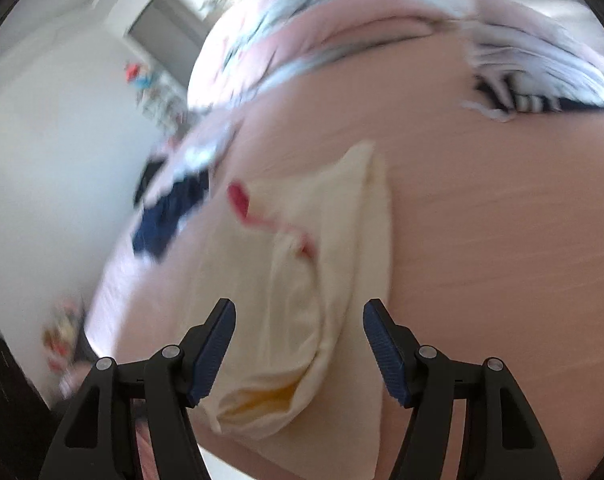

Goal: Fold clothes

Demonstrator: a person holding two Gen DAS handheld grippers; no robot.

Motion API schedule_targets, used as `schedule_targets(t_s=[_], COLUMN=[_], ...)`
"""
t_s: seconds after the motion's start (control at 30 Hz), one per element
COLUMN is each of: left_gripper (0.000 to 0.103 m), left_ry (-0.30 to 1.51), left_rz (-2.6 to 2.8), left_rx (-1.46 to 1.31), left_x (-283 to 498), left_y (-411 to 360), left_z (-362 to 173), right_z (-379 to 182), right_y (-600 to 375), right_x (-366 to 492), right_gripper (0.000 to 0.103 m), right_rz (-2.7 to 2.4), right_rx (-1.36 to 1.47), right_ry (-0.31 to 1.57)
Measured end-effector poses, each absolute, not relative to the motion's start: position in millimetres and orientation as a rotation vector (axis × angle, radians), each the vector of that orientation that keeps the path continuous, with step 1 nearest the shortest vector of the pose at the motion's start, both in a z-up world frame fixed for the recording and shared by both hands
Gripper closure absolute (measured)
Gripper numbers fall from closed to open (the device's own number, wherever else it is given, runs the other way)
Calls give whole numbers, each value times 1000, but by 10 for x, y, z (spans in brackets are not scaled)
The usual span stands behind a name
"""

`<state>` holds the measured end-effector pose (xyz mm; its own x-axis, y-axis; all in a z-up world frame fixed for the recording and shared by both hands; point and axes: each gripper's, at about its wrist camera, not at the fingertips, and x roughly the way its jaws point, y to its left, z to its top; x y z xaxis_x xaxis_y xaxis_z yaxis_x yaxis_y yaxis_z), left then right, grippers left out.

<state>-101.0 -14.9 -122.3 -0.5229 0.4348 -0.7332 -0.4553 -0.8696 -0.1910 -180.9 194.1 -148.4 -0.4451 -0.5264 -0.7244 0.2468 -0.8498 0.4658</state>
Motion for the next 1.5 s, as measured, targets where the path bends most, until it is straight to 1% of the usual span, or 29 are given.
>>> schedule_targets(t_s=[0.03,0.1,0.2,0.3,0.4,0.47,0.5,0.57,0.6,0.63,0.67,0.73,0.8,0.9,1.0,1.07,1.13,1.17,1.27,1.33,1.4,1.47,1.5], left_gripper=[51,51,51,51,51,51,51,51,50,48,47,45,45,46,46,46,46,46,46,46,46,46,46], left_ry=[-15,-116,-233,-294,-387,-369,-334,-248,-236,-241,-262,-315,-344,-328,-324,-264,-198,-158,-103,-104,-97,-91,-109], left_rz=[2412,2480,2517,2548,2518,2508,2514,2513,2499,2478,2465,2446,2435,2468,2488,2480,2477,2483,2478,2470,2458,2453,2450], left_rx=[-1178,-1269,-1311,-1352,-1308,-1253,-1252,-1335,-1388,-1445,-1476,-1503,-1517,-1481,-1333,-1244,-1191,-1166,-1178,-1194,-1212,-1243,-1263], left_x=[-1070,-1179,-1251,-1272,-1221,-1194,-1205,-1233,-1224,-1204,-1172,-1108,-1058,-1040,-1081,-1243,-1496,-1664,-2161,-2387,-2560,-2692,-2739], left_y=[-297,-557,-804,-950,-977,-899,-842,-750,-746,-762,-794,-894,-969,-984,-968,-900,-809,-766,-674,-667,-675,-652,-657], left_z=[-1264,-1356,-1446,-1542,-1528,-1489,-1499,-1601,-1666,-1734,-1774,-1772,-1743,-1621,-1391,-1251,-1171,-1148,-1192,-1245,-1366,-1533,-1618], right_z=[-1497,-1568,-1678,-1635,-1506,-1368,-1363,-1367,-1467,-1578,-1667,-1772,-1785,-1699,-1508,-1392,-1272,-1207,-1073,-1121,-1225,-1386,-1412], right_y=[1893,1955,2060,2185,2119,2062,1987,1825,1789,1759,1809,2143,2335,2355,2286,2268,2129,2044,1817,1709,1678,1673,1714], right_x=[-1778,-1702,-1587,-1526,-1457,-1398,-1372,-1321,-1330,-1343,-1396,-1494,-1460,-1381,-1300,-1379,-1690,-1827,-2144,-2329,-2526,-2633,-2648], right_gripper=[37,37,36,36,36,36,36,36,36,36,36,35,35,35,35,35,35,35,35,35,35,35,35], right_rz=[-2313,-2344,-2385,-2400,-2469,-2483,-2476,-2456,-2453,-2449,-2419,-2330,-2309,-2345,-2423,-2465,-2383,-2377,-2469,-2479,-2480,-2494,-2494], right_rx=[1322,1402,1525,1535,1458,1335,1323,1308,1366,1433,1488,1573,1587,1575,1500,1451,1421,1401,1327,1319,1343,1360,1357], right_ry=[-341,-275,-176,-203,-159,-172,-114,15,75,136,77,-301,-442,-418,-353,-432,-500,-467,-184,-76,-16,2,-21])
